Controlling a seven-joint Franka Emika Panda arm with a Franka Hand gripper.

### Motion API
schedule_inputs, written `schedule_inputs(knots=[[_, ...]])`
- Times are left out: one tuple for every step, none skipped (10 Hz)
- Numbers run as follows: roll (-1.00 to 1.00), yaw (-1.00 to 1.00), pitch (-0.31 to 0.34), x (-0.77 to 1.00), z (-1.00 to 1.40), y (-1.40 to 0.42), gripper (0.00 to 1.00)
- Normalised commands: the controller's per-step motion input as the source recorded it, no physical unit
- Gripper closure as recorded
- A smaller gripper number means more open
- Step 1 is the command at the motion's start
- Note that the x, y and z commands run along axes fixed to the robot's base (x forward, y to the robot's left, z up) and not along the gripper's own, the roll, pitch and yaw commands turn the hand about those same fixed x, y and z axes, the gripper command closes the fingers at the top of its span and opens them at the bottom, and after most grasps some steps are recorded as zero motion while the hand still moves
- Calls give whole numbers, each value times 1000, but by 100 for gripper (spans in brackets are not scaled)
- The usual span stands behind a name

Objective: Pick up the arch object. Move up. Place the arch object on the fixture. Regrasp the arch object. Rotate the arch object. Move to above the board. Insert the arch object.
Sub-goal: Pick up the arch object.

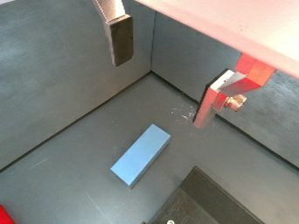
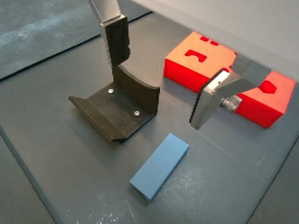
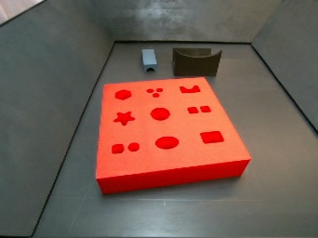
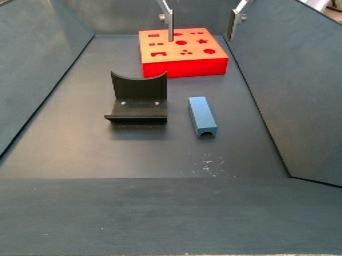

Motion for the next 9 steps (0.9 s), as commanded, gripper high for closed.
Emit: schedule_inputs(knots=[[0, 0, -9, 0, 0, 0, 0], [0, 0, -1, -17, -89, 0, 0], [0, 0, -157, -277, -771, 0, 0], [0, 51, -100, -226, -1000, 6, 0], [0, 126, -73, -114, -1000, 9, 0], [0, 131, -79, -40, -1000, 0, 0], [0, 151, -60, 0, -1000, 20, 0], [0, 137, -60, 0, -1000, 0, 0], [0, 120, -60, 0, -1000, 0, 0]])
